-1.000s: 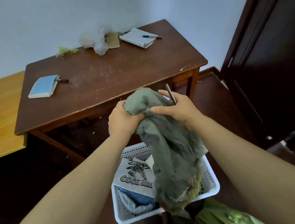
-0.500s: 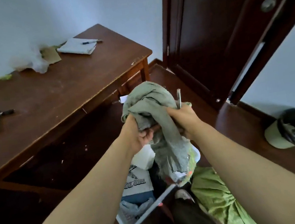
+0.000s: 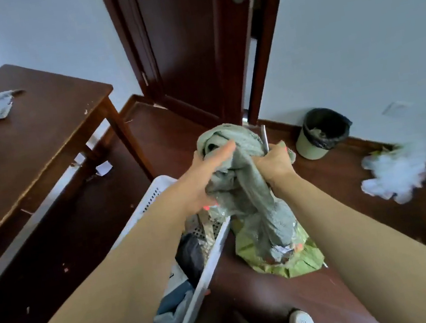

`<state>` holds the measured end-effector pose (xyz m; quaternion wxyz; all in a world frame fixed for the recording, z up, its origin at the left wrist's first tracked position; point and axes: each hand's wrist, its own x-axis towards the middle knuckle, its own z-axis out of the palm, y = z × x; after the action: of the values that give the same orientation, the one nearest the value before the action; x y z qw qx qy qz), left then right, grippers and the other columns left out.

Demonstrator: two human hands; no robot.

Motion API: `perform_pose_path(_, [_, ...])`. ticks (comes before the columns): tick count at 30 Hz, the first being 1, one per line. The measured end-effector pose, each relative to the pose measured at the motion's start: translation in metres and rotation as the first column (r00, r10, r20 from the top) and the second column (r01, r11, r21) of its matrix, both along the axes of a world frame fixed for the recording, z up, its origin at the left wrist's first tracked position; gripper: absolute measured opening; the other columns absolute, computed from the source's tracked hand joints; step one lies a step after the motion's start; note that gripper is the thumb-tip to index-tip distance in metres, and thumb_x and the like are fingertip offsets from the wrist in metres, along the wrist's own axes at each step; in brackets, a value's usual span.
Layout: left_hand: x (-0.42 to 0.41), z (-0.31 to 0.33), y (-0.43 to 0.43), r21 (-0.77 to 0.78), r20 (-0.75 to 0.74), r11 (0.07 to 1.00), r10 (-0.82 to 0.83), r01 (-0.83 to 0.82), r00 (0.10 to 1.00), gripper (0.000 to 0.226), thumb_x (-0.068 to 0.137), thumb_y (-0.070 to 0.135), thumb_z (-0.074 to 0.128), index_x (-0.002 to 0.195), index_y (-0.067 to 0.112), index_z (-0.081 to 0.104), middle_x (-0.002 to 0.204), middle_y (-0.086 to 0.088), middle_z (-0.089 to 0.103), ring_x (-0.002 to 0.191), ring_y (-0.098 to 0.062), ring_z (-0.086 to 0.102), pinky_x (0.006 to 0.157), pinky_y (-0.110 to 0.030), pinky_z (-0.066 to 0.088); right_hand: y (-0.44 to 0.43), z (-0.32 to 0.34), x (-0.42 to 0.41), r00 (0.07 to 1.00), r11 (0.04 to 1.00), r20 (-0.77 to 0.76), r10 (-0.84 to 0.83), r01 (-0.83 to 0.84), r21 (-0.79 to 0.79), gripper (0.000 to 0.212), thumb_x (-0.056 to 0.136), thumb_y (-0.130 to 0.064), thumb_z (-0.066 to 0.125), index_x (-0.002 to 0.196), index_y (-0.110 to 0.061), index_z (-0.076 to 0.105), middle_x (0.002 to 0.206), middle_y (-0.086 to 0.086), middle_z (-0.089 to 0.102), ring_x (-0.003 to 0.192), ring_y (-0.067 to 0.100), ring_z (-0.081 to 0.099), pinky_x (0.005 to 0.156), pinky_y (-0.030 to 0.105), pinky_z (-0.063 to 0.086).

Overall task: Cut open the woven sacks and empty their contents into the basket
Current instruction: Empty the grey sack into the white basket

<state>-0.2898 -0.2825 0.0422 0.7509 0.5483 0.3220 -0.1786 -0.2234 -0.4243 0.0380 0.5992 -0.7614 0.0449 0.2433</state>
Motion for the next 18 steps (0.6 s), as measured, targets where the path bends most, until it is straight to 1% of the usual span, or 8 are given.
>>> perform_pose_path(2, [0.019, -0.011, -0.037, 0.267, -0.024, 0.961, -0.073, 0.077, 0.997, 0.143, 0.024, 0.079, 0.08, 0.145, 0.046, 0.012, 0.143, 0.003, 0.045, 0.12, -0.023, 0.055, 0.094, -0.046, 0.049, -0.026, 0.003, 0.005, 0.996, 0.999, -0.085, -0.041, 0.043, 0.022, 0.021, 0.08, -0.022, 0.073, 0.085, -0.007, 0.059, 0.073, 0.006, 0.062, 0.068, 0.022, 0.064, 0.062, 0.032, 0.054])
perform_pose_path(4, [0.037, -0.029, -0.069, 0.398, 0.036, 0.917, -0.042, 0.024, 0.998, 0.15, 0.01, 0.078, 0.081, 0.143, 0.037, 0.025, 0.136, 0.004, 0.051, 0.118, -0.019, 0.056, 0.096, -0.043, 0.049, -0.06, 0.004, 0.013, 0.975, 0.986, -0.203, -0.09, 0.116, 0.12, 0.022, 0.081, -0.025, 0.065, 0.072, -0.013, 0.05, 0.062, 0.007, 0.047, 0.051, 0.02, 0.048, 0.046, 0.027, 0.041])
perform_pose_path(7, [0.057, -0.032, -0.124, 0.403, 0.15, 0.915, -0.047, -0.018, 0.988, 0.113, 0.022, 0.07, 0.086, 0.123, 0.033, 0.054, 0.114, 0.01, 0.065, 0.104, -0.014, 0.063, 0.089, -0.039, 0.054, -0.118, 0.003, 0.031, 0.954, 0.955, -0.274, -0.119, 0.186, 0.23, 0.022, 0.079, -0.037, 0.052, 0.073, -0.021, 0.04, 0.052, -0.003, 0.024, 0.034, 0.01, 0.016, 0.039, 0.017, 0.01])
perform_pose_path(11, [0.089, -0.027, -0.202, 0.45, 0.114, 0.891, 0.01, -0.061, 0.993, 0.08, 0.033, 0.053, 0.085, 0.105, 0.028, 0.062, 0.096, 0.006, 0.069, 0.088, -0.02, 0.066, 0.074, -0.043, 0.059, -0.197, 0.004, 0.047, 0.942, 0.948, -0.282, -0.184, 0.246, 0.201, 0.03, 0.077, -0.046, 0.059, 0.074, -0.021, 0.044, 0.049, -0.004, 0.025, 0.034, 0.01, 0.015, 0.038, 0.018, 0.011])
perform_pose_path(13, [0.107, -0.026, -0.243, 0.448, 0.144, 0.891, 0.004, -0.069, 0.99, 0.061, 0.039, 0.044, 0.088, 0.093, 0.027, 0.065, 0.09, 0.003, 0.071, 0.085, -0.021, 0.068, 0.072, -0.041, 0.059, -0.241, 0.003, 0.048, 0.947, 0.947, -0.227, -0.227, 0.27, 0.177, 0.026, 0.079, -0.042, 0.067, 0.074, -0.02, 0.055, 0.051, -0.003, 0.037, 0.036, 0.011, 0.029, 0.038, 0.021, 0.018])
perform_pose_path(15, [0.125, -0.025, -0.284, 0.394, 0.175, 0.913, 0.039, -0.106, 0.984, 0.045, 0.047, 0.035, 0.09, 0.083, 0.025, 0.065, 0.088, 0.002, 0.072, 0.085, -0.02, 0.068, 0.077, -0.036, 0.057, -0.289, -0.001, 0.052, 0.96, 0.938, -0.067, -0.272, 0.28, 0.206, 0.025, 0.077, -0.033, 0.077, 0.097, -0.024, 0.064, 0.078, -0.002, 0.065, 0.062, 0.011, 0.061, 0.052, 0.023, 0.046])
perform_pose_path(17, [0.143, -0.022, -0.329, 0.333, 0.193, 0.933, 0.075, -0.138, 0.978, 0.035, 0.057, 0.024, 0.09, 0.078, 0.023, 0.061, 0.084, 0.002, 0.069, 0.083, -0.017, 0.067, 0.073, -0.029, 0.054, -0.341, -0.01, 0.058, 0.946, 0.944, 0.072, -0.317, 0.307, 0.123, 0.057, 0.067, -0.032, 0.085, 0.117, -0.029, 0.057, 0.106, -0.011, 0.066, 0.099, 0.007, 0.064, 0.084, 0.023, 0.051])
perform_pose_path(18, [0.15, -0.022, -0.352, 0.299, 0.187, 0.944, 0.083, -0.138, 0.979, 0.035, 0.059, 0.021, 0.089, 0.078, 0.023, 0.06, 0.083, 0.002, 0.068, 0.08, -0.015, 0.066, 0.068, -0.026, 0.052, -0.366, -0.014, 0.06, 0.941, 0.949, 0.121, -0.316, 0.312, 0.049, 0.066, 0.064, -0.034, 0.087, 0.12, -0.031, 0.054, 0.111, -0.013, 0.063, 0.108, 0.008, 0.06, 0.091, 0.024, 0.048])
